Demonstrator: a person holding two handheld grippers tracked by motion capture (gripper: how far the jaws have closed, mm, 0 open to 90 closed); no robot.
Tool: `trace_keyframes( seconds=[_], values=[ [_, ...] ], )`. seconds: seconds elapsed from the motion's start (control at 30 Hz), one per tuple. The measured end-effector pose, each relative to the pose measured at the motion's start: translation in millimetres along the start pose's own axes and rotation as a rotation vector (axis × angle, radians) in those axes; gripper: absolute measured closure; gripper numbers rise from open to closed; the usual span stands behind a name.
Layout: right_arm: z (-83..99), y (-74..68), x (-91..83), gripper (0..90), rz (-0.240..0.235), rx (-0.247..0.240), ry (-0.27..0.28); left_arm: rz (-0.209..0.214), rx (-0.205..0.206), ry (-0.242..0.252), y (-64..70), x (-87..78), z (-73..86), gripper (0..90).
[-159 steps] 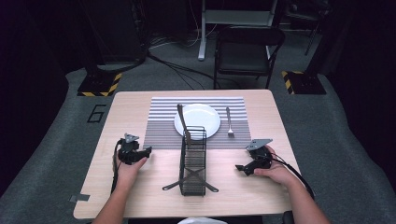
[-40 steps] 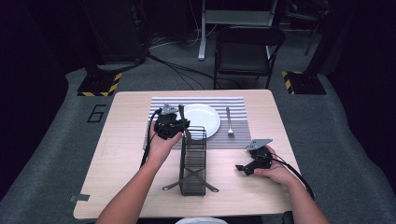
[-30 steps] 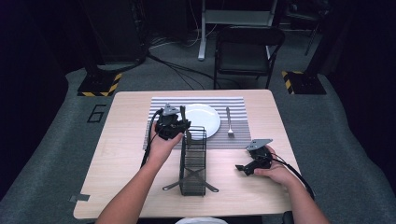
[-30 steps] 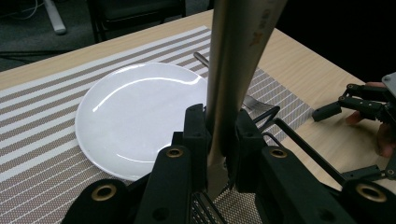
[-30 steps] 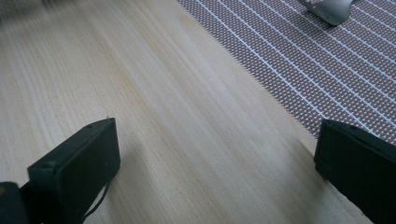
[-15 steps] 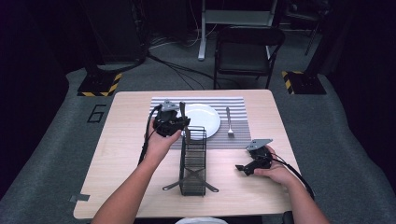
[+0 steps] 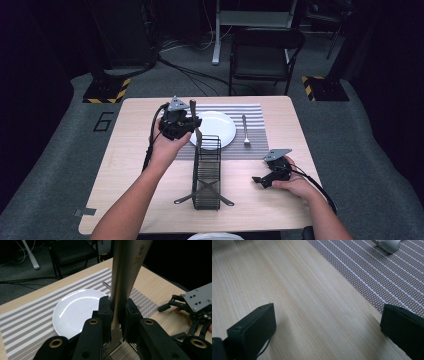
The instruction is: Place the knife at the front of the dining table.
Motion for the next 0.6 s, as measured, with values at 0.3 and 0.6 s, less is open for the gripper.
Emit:
trace_keyframes(
  seconds=[0.3, 0.6],
  values=[
    [0.0, 0.0, 0.0, 0.0, 0.000, 0.000, 0.000, -0.012, 0.018, 0.026, -1.8, -17.6, -23.3, 79.7],
    [0.0, 0.0, 0.0, 0.0, 0.000, 0.000, 0.000, -0.056, -0.014, 0.038, -23.2, -20.9, -25.3, 79.7]
  ],
)
Point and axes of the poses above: each handheld gripper's, and its own axes: x roughly forward along the jaws, z roughly out of its underside, y roughly to its right, the point moved 4 cm from there along x, roughly forward along the jaws, and after that the axes turned 12 degrees about -z, right-handed, at the moved point
